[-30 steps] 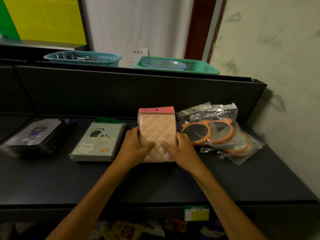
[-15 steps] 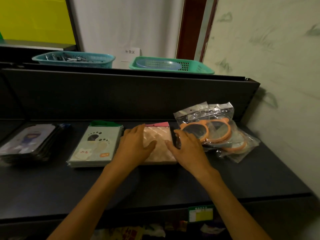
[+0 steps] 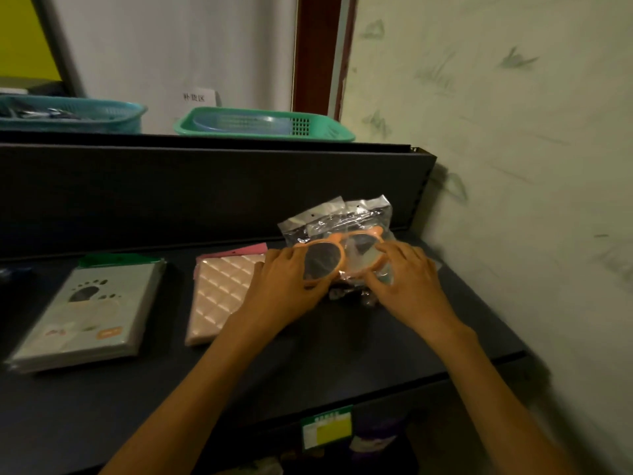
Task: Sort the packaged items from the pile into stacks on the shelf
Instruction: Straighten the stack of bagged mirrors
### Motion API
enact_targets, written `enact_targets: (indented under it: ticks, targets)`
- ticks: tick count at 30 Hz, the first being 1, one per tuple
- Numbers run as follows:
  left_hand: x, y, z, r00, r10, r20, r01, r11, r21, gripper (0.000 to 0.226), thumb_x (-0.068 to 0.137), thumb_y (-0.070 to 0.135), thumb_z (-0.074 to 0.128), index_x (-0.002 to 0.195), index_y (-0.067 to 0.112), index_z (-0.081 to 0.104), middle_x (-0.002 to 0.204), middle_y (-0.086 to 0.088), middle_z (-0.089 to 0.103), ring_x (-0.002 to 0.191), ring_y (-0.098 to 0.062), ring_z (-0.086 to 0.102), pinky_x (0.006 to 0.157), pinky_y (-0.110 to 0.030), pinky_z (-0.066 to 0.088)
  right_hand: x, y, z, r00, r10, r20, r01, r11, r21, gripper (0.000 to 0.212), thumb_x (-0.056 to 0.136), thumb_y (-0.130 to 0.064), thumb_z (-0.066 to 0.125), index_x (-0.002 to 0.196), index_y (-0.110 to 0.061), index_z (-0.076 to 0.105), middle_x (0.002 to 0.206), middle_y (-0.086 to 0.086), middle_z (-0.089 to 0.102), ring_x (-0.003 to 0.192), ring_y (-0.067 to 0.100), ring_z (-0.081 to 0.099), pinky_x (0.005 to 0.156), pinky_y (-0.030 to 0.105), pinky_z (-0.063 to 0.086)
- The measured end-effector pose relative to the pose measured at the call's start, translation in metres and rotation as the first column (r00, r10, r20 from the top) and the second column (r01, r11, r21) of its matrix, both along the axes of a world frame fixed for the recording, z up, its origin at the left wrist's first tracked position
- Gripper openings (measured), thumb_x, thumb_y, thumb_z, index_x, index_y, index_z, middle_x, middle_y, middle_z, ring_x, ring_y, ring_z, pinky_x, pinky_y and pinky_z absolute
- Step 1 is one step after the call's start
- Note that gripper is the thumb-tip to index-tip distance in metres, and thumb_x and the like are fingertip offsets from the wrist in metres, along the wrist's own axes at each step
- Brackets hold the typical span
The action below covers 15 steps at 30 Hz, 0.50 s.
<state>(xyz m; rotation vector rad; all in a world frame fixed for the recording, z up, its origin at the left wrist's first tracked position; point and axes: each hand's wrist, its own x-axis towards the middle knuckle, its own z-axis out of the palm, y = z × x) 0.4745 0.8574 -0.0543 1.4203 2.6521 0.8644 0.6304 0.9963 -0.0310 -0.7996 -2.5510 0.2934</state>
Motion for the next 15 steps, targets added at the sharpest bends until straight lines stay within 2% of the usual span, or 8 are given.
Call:
enact_targets:
  ticks: [3, 8, 10, 12, 15]
  targets:
    - [0.005, 0.022, -0.001, 1.0, 0.029, 0.003, -0.029, 0.999, -0.017, 0.073, 0.078, 0.073, 0.047, 0.138, 0.033, 0.039, 0.139, 0.001, 0.048, 0.127, -0.025, 0.04, 0.103, -0.045, 0.038, 0.004, 0.026, 0.002, 1.0, 0.018, 0.005, -0.018, 1.0, 0.023, 0.053, 0.087, -0.046, 0.057, 0.133, -0.021, 0.044, 0.139, 0.002, 0.044, 0.129, 0.02, 0.036, 0.108, 0.037, 0.029]
    - [0.011, 0.048, 0.002, 0.988, 0.073, 0.133, -0.066, 0.996, -0.057, 0.082, 0.072, 0.078, 0.05, 0.138, 0.032, 0.038, 0.145, -0.001, 0.037, 0.132, -0.029, 0.035, 0.103, -0.049, 0.038, 0.002, 0.066, -0.001, 0.995, 0.057, 0.086, -0.061, 0.997, 0.046, 0.062, 0.089, -0.06, 0.042, 0.14, -0.025, 0.035, 0.143, 0.002, 0.036, 0.132, 0.021, 0.034, 0.108, 0.036, 0.028]
    - [0.014, 0.053, 0.001, 0.975, 0.119, 0.19, -0.104, 0.991, -0.087, 0.086, 0.071, 0.079, 0.05, 0.141, 0.033, 0.033, 0.149, -0.005, 0.029, 0.135, -0.034, 0.029, 0.106, -0.053, 0.034, 0.003, 0.077, 0.001, 0.998, 0.027, 0.053, -0.023, 0.997, -0.079, 0.067, 0.09, -0.06, 0.042, 0.144, -0.022, 0.03, 0.148, 0.005, 0.031, 0.135, 0.024, 0.029, 0.11, 0.04, 0.026]
    - [0.015, 0.054, -0.002, 0.966, 0.168, 0.198, -0.139, 0.978, -0.154, 0.095, 0.063, 0.089, 0.042, 0.143, 0.041, 0.024, 0.153, -0.008, 0.02, 0.138, -0.039, 0.021, 0.109, -0.057, 0.028, 0.004, 0.083, 0.002, 0.999, 0.009, 0.051, 0.002, 0.977, -0.213, 0.078, 0.087, -0.066, 0.041, 0.148, -0.02, 0.022, 0.154, 0.007, 0.023, 0.14, 0.027, 0.022, 0.112, 0.044, 0.023]
    - [0.015, 0.056, -0.009, 0.955, 0.188, 0.231, -0.147, 0.972, -0.182, 0.1, 0.051, 0.099, 0.026, 0.139, 0.053, 0.014, 0.155, -0.007, 0.014, 0.135, -0.043, 0.027, 0.105, -0.06, 0.032, 0.004, 0.088, -0.005, 0.996, 0.026, 0.08, 0.007, 0.919, -0.394, 0.089, 0.083, -0.072, 0.041, 0.15, -0.022, 0.012, 0.158, 0.008, 0.012, 0.142, 0.031, 0.017, 0.111, 0.048, 0.022]
